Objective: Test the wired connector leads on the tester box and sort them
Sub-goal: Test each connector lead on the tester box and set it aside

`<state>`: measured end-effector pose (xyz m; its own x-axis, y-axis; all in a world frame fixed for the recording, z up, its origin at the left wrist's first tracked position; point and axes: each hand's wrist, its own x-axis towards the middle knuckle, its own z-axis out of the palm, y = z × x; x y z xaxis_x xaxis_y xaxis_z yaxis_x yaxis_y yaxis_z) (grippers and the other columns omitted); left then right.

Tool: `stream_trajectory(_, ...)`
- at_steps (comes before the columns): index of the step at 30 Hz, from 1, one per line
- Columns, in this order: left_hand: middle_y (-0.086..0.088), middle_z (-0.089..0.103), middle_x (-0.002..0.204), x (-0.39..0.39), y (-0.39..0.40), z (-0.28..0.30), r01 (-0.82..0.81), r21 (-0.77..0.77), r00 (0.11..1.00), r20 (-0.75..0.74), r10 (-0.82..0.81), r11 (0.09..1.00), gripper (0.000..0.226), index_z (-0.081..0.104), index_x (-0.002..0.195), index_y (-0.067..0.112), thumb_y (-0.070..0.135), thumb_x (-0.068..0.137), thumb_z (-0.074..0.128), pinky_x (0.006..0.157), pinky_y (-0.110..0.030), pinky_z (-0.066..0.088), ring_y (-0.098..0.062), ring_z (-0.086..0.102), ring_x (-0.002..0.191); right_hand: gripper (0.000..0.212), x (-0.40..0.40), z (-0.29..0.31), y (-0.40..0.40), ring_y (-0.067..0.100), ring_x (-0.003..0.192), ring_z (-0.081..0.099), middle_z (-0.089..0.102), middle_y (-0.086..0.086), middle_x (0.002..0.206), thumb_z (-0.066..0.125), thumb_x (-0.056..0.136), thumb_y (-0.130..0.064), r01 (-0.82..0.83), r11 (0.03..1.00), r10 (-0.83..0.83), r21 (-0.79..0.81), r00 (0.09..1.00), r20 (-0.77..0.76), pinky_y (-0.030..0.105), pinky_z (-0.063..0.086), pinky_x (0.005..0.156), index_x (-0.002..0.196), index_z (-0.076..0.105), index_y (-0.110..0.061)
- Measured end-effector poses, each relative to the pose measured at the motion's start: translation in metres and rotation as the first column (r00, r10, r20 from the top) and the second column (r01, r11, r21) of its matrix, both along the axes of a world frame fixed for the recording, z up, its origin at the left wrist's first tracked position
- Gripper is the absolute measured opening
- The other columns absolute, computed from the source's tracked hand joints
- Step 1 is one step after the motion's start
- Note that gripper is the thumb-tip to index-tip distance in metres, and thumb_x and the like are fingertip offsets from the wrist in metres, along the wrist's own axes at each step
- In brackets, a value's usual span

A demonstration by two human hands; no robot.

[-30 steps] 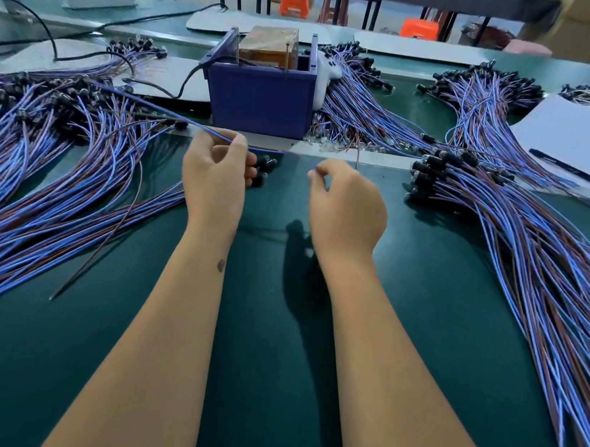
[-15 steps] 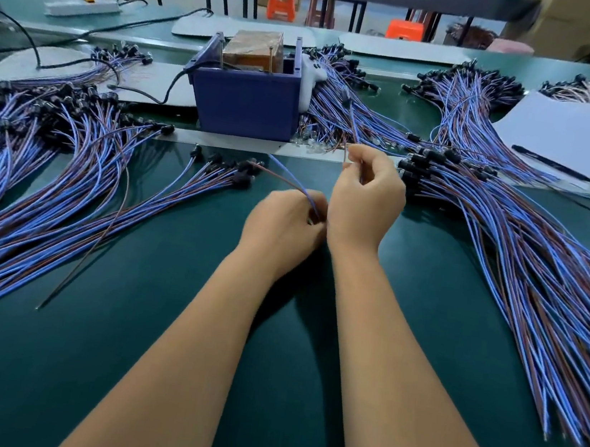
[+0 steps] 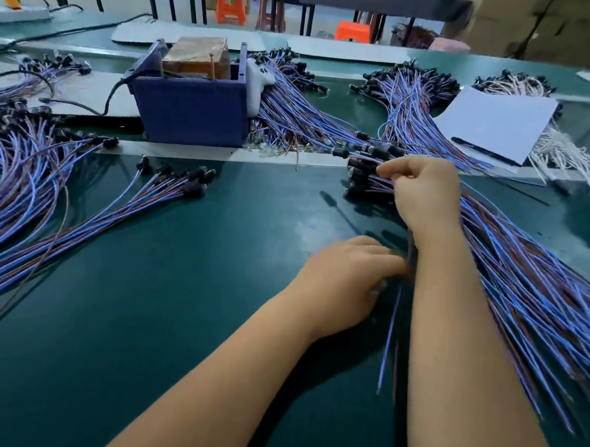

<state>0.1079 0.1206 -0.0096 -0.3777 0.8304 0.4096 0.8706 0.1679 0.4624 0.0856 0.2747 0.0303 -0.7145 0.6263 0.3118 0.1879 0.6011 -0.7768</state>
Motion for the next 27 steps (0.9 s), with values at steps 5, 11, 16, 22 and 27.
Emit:
stream_trajectory(5, -0.001, 0.067, 0.127, -0.001, 0.002, -0.004, 0.079, 0.013, 0.994, 0.080, -0.080, 0.997, 0.057, 0.070, 0.121, 0.015, -0.013, 0.080, 0.043, 0.101, -0.035, 0.045, -0.024, 0.055, 0.123, 0.041, 0.008, 0.013, 0.025, 0.009, 0.062, 0.053, 0.068, -0.002, 0.081, 0.045, 0.087, 0.003, 0.069, 0.990, -0.081, 0.123, 0.992, 0.096, 0.024, 0.043, 0.060, 0.093, 0.077, -0.023)
stream_trajectory(11, 0.004, 0.072, 0.101, -0.004, 0.002, -0.003, -0.031, 0.011, 0.966, 0.258, 0.027, 0.999, 0.053, 0.074, 0.108, 0.018, -0.010, 0.074, 0.045, 0.086, -0.025, 0.047, -0.012, 0.062, 0.098, 0.030, -0.005, 0.014, 0.003, 0.036, 0.124, 0.040, 0.052, 0.013, 0.131, 0.051, 0.088, -0.011, 0.261, 0.880, -0.388, 0.396, 0.877, 0.284, 0.043, 0.032, 0.105, 0.111, 0.070, -0.017)
stream_trajectory(16, 0.016, 0.063, 0.069, -0.019, -0.008, 0.005, -0.425, 0.182, 0.826, 0.479, 0.297, 0.887, 0.042, 0.065, 0.066, 0.028, -0.008, 0.073, 0.044, 0.063, -0.012, 0.036, -0.001, 0.052, 0.069, 0.032, -0.021, 0.008, -0.048, 0.030, 0.126, 0.036, 0.048, 0.008, 0.134, 0.050, 0.085, -0.013, 0.308, 0.877, -0.376, 0.369, 0.918, 0.127, 0.042, 0.026, 0.108, 0.111, 0.068, -0.020)
stream_trajectory(22, -0.007, 0.065, 0.100, -0.072, -0.059, 0.005, -0.808, 0.142, 0.587, 0.273, 0.762, 0.571, 0.020, 0.068, 0.083, 0.018, 0.005, 0.083, 0.052, 0.073, -0.031, 0.030, -0.029, 0.049, 0.095, 0.028, -0.046, -0.011, -0.127, 0.028, 0.112, 0.051, 0.058, 0.010, 0.117, 0.047, 0.091, -0.010, -0.168, 0.985, 0.168, 0.041, 0.986, -0.009, 0.033, 0.037, 0.092, 0.107, 0.070, -0.014)
stream_trajectory(27, -0.006, 0.053, 0.136, -0.092, -0.105, 0.001, -0.916, -0.079, 0.380, 0.148, 0.913, 0.394, 0.045, 0.060, 0.126, 0.019, 0.005, 0.085, 0.048, 0.091, -0.037, 0.034, -0.035, 0.037, 0.120, 0.029, -0.056, -0.032, -0.162, 0.029, 0.109, 0.056, 0.063, 0.010, 0.118, 0.047, 0.090, -0.010, -0.353, 0.935, 0.353, -0.020, 0.928, 0.124, 0.033, 0.043, 0.088, 0.109, 0.068, -0.014)
